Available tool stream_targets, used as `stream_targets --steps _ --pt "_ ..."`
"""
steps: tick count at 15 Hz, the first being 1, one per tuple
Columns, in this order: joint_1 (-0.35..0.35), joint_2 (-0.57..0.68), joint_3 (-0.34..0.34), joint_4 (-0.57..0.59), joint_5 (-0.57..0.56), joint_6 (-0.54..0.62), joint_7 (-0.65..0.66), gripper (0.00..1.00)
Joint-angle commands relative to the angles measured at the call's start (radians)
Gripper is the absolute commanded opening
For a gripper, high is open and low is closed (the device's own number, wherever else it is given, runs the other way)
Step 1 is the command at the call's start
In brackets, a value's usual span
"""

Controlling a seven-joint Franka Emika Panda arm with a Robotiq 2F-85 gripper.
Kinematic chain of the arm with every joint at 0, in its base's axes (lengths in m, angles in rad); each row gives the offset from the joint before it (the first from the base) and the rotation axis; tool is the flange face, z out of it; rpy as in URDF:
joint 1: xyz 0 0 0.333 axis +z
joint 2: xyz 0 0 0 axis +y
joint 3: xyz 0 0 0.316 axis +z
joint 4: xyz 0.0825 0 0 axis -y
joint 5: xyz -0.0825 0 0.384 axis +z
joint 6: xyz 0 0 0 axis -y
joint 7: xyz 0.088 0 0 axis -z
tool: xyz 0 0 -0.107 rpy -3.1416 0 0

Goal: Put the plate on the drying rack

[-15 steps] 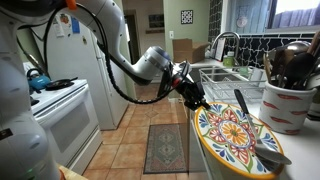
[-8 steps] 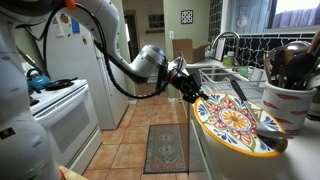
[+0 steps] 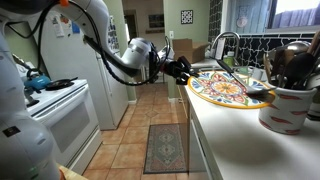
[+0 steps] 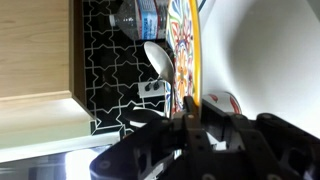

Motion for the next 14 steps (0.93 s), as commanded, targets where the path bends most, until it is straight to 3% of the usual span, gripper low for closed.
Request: stream_targets --steps 1,7,12,13,14 --pt "0.035 -0.034 0.033 0.012 -0.08 -0.013 -0.032 0.07" --pt "0.062 -0.026 0.064 0.036 -0.183 0.119 -0.081 0.07" --pt "0.025 -0.067 0.027 0.017 -0.228 0.393 -0.086 0.07" --pt "0.048 -0.022 0.046 0.035 -0.178 0.314 -0.076 0.09" --pt "0.04 -0.028 0.036 0.035 -0.183 0.356 -0.076 0.09"
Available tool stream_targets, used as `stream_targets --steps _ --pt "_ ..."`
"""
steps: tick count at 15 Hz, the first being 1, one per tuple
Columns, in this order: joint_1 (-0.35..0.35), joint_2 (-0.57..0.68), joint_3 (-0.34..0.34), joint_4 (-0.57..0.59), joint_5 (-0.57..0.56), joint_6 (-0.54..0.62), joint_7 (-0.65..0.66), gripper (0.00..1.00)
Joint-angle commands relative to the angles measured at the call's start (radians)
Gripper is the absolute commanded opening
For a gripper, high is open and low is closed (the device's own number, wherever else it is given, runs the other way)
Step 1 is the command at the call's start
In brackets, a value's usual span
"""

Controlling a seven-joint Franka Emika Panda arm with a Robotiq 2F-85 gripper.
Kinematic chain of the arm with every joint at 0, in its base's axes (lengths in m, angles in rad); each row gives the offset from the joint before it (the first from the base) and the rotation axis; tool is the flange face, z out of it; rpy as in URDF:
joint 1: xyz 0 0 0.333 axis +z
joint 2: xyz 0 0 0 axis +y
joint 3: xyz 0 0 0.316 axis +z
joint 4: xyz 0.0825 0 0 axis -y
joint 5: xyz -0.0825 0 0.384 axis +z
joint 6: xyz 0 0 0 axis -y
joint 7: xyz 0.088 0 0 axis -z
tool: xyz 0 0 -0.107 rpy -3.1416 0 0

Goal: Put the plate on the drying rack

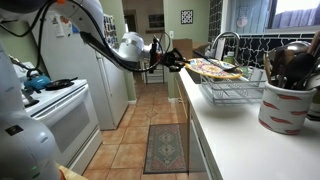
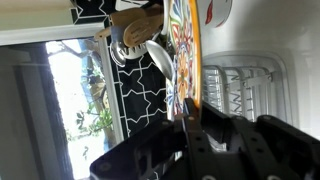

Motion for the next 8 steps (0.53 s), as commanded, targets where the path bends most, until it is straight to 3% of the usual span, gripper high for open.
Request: stream_targets --steps 1,8 --pt "-0.004 -0.006 -0.006 0.001 -0.001 0.017 -0.002 0.09" --pt "-0.007 -0.012 -0.008 -0.002 -0.003 0.021 -0.003 0.09"
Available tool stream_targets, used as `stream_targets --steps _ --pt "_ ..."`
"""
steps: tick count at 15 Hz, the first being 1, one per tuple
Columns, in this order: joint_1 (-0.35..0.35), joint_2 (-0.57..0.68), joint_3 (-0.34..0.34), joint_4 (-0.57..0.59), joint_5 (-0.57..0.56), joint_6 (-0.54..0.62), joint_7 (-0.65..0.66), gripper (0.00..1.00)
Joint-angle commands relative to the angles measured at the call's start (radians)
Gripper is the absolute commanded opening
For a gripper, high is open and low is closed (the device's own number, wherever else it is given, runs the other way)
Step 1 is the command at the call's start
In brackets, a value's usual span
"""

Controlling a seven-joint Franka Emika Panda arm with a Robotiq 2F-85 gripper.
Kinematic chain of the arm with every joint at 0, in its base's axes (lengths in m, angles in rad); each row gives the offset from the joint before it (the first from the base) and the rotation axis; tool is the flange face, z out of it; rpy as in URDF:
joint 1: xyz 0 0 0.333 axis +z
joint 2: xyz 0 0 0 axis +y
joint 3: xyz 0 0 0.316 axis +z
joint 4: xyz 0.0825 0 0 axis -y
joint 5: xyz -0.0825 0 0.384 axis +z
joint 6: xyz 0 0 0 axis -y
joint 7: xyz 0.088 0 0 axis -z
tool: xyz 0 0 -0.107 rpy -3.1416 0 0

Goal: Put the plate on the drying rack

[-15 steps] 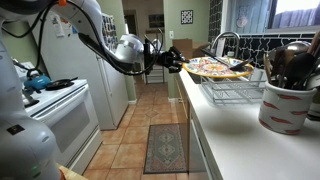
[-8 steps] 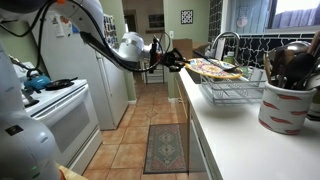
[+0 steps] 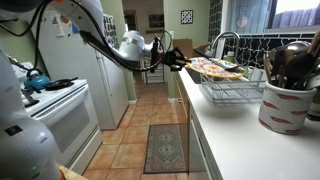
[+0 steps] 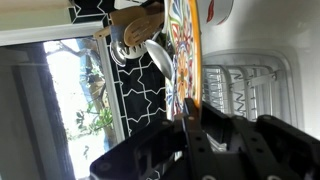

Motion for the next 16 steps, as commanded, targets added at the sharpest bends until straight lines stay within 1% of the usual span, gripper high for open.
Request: stream_targets --steps 1,7,11,16 --pt "0.003 0.0 -0.001 0.001 0.002 -0.002 -0.002 0.09" --pt "0.005 0.006 0.001 0.005 -0.004 -0.015 -0.005 0.08" --pt "0.011 0.028 0.009 0.008 -0.053 -0.053 0.0 0.08" --pt "0.004 0.056 0.003 0.021 -0.13 -0.045 0.003 0.07"
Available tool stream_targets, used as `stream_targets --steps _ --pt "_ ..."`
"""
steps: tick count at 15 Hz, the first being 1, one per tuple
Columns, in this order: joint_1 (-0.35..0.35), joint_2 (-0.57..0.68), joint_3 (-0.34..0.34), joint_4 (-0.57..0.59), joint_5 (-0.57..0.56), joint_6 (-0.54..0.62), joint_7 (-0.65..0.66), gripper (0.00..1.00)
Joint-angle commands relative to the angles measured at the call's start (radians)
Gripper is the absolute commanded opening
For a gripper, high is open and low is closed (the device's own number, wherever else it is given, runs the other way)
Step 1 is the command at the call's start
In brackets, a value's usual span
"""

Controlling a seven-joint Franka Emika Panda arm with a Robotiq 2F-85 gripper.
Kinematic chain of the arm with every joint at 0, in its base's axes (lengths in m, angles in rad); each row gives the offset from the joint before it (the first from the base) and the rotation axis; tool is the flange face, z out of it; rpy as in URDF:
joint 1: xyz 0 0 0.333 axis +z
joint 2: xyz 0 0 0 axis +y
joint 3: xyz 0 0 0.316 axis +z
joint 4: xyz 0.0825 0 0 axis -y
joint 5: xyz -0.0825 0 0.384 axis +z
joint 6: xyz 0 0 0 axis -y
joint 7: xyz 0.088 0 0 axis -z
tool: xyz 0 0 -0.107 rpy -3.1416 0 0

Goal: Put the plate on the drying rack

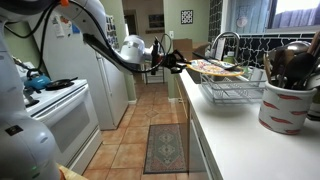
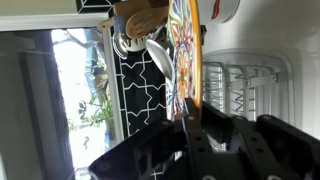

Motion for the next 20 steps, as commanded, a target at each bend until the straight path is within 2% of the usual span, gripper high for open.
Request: stream_targets --steps 1,20 --pt "-0.002 0.03 -0.007 0.028 -0.089 -0.02 0.014 0.07" --pt "-0.022 0.271 -0.023 0.161 -0.2 -0.057 0.155 0.07"
